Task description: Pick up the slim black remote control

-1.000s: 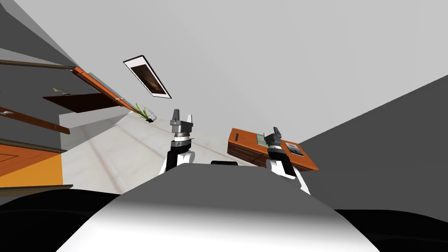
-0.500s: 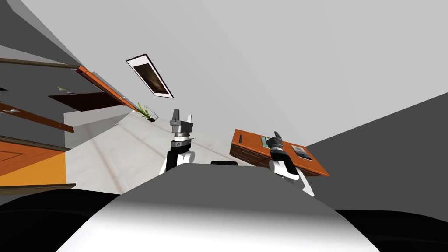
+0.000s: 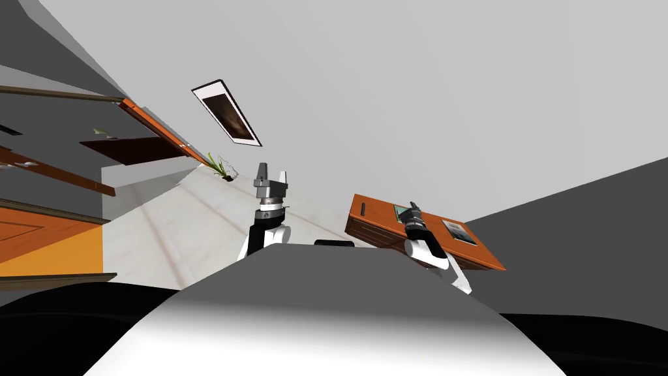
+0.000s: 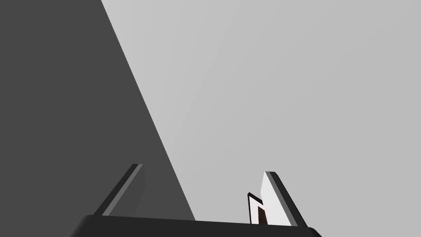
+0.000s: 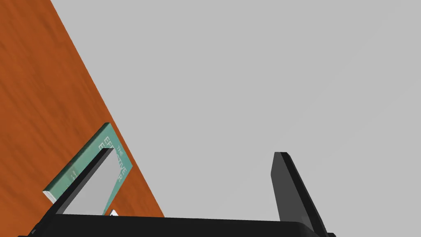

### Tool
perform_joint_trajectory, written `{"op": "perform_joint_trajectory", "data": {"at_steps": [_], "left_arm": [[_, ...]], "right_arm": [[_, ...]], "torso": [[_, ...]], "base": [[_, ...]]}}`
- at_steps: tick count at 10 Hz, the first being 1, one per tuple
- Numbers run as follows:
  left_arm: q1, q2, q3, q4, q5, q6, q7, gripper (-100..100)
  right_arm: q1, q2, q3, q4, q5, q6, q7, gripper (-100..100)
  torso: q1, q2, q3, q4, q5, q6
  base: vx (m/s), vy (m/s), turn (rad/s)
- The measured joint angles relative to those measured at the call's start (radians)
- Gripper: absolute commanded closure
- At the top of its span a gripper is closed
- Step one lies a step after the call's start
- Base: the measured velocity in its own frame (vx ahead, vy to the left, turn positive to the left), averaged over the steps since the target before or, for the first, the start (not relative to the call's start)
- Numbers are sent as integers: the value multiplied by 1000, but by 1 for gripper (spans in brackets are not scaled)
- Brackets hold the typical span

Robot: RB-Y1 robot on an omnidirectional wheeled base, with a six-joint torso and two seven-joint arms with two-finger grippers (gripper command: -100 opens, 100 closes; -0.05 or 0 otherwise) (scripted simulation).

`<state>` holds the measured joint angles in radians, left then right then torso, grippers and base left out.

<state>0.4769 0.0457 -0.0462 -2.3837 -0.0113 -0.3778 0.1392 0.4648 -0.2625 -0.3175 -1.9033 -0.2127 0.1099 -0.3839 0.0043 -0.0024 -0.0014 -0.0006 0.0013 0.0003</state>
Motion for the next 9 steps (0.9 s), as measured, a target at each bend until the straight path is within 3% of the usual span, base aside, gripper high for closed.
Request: {"op": "perform_joint_trajectory", "data": {"at_steps": [1, 4, 6, 9], "left_arm": [[0, 0, 0, 0, 0, 0, 0, 0], [0, 0, 0, 0, 0, 0, 0, 0], [0, 0, 0, 0, 0, 0, 0, 0], [0, 0, 0, 0, 0, 0, 0, 0]], "right_arm": [[-15, 8, -8, 29, 1, 26, -11, -100], [-26, -34, -34, 118, -34, 91, -60, -100], [-24, -50, -53, 157, -56, 148, -92, -100], [-55, -58, -69, 223, -68, 219, -117, -100]], "torso": [[2, -2, -1, 0, 0, 0], [1, -2, -1, -1, 0, 0], [0, -3, -2, -1, 0, 0], [0, -2, -1, 0, 0, 0]], "base": [[87, 83, 16], [88, 97, 22], [71, 55, 4], [82, 72, 21]]}}
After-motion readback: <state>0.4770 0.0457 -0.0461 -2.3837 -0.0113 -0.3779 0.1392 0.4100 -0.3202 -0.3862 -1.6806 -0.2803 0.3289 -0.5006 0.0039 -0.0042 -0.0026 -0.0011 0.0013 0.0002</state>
